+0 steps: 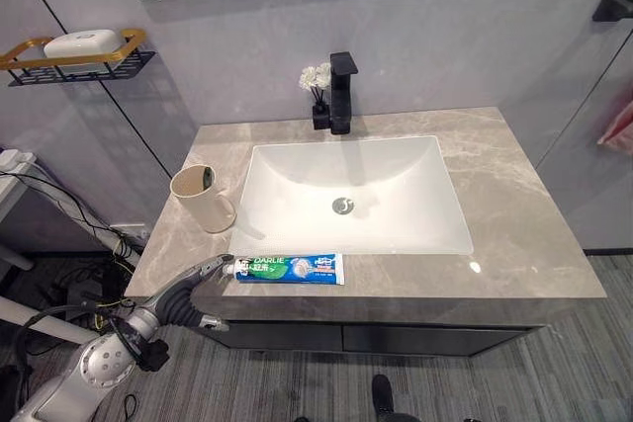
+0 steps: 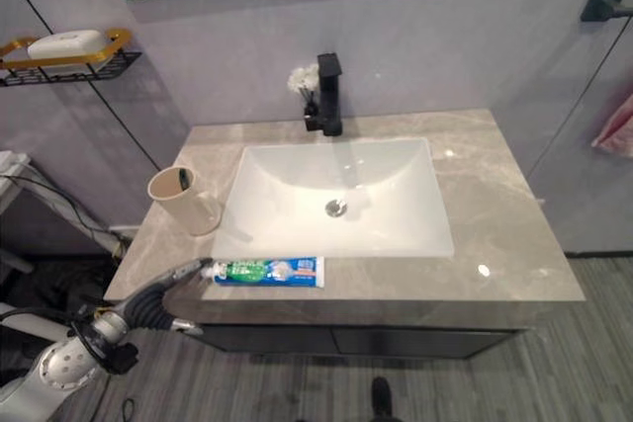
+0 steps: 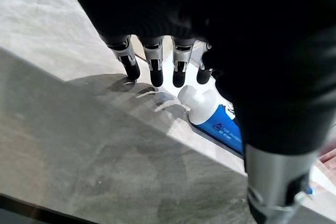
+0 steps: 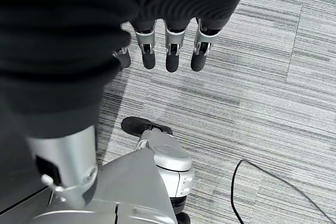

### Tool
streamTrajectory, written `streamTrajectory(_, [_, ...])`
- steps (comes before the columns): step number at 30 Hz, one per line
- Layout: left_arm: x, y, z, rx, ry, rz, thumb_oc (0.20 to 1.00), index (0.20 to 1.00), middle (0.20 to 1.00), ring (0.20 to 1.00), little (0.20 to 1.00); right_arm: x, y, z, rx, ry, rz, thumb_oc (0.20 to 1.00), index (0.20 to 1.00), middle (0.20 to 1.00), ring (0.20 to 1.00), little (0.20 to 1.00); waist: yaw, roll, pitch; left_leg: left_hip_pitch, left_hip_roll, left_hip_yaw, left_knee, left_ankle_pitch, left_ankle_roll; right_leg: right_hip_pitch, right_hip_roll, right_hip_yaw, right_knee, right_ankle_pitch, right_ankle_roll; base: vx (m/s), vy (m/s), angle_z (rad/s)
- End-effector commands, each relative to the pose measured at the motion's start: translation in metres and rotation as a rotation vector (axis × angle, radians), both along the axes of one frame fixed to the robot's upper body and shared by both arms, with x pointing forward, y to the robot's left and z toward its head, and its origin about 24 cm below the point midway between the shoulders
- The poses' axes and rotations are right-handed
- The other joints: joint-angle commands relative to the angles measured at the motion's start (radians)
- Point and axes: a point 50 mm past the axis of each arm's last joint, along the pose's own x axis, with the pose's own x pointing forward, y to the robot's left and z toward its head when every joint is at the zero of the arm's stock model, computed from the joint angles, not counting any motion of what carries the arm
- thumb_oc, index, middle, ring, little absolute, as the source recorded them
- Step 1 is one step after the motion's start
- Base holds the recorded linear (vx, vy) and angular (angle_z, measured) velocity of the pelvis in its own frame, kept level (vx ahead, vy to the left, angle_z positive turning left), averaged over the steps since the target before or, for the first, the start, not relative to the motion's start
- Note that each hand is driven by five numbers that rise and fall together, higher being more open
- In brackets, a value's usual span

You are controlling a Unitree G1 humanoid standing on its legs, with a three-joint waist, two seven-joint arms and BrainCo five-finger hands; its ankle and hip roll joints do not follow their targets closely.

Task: Put brush and paste in cup on sink, flatten towel.

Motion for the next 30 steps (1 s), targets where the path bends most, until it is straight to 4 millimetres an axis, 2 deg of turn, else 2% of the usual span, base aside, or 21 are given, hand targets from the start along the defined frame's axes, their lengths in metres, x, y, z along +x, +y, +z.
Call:
streamTrajectory(1, [0.012, -0.007, 0.013, -0.003, -0.066, -0.032, 1.000, 1.000, 1.000, 1.000, 1.000, 0.017, 0.004, 0.001, -0.011, -0.035, 0.004, 1.000, 1.000, 1.000, 1.000, 1.000, -0.016, -0.029, 0.026, -0.036, -0.001, -0.022, 0.009, -0.002, -0.002, 0.043, -0.076, 0.044, 0.011, -0.029, 0.069, 0.00, 0.000, 0.00])
streamTrajectory(8, [0.013, -0.018, 0.009, -0.054, -0.045, -0.054, 1.000, 1.000, 1.000, 1.000, 1.000, 0.010, -0.001, 0.001, -0.030, -0.012, -0.005, 1.000, 1.000, 1.000, 1.000, 1.000, -0.023, -0.010, 0.016, -0.041, -0.001, -0.030, 0.009, -0.001, -0.005, 0.046, -0.079, 0.035, 0.011, -0.035, 0.069, 0.00, 0.000, 0.00])
streamTrajectory(14, [0.018, -0.023, 0.014, -0.053, -0.069, -0.083, 1.000, 1.000, 1.000, 1.000, 1.000, 0.009, -0.004, 0.003, -0.040, -0.013, -0.012, 1.000, 1.000, 1.000, 1.000, 1.000, -0.032, -0.003, 0.010, -0.035, 0.004, -0.025, 0.009, -0.004, -0.008, 0.049, -0.076, 0.039, 0.011, -0.039, 0.068, 0.00, 0.000, 0.00])
streamTrajectory(21, [0.024, -0.028, 0.020, -0.038, -0.096, -0.118, 1.000, 1.000, 1.000, 1.000, 1.000, 0.005, -0.005, 0.002, -0.040, 0.001, -0.019, 1.000, 1.000, 1.000, 1.000, 1.000, -0.046, 0.000, 0.006, -0.034, 0.011, -0.008, 0.009, -0.006, -0.012, 0.044, -0.069, 0.051, 0.011, -0.038, 0.067, 0.00, 0.000, 0.00])
streamTrajectory(30, [0.025, -0.030, 0.016, -0.030, -0.099, -0.103, 1.000, 1.000, 1.000, 1.000, 1.000, 0.004, -0.003, 0.001, -0.036, 0.000, -0.031, 1.000, 1.000, 1.000, 1.000, 1.000, -0.049, -0.002, 0.011, -0.041, 0.014, 0.000, 0.009, -0.003, -0.014, 0.033, -0.066, 0.058, 0.011, -0.035, 0.067, 0.00, -0.004, -0.01])
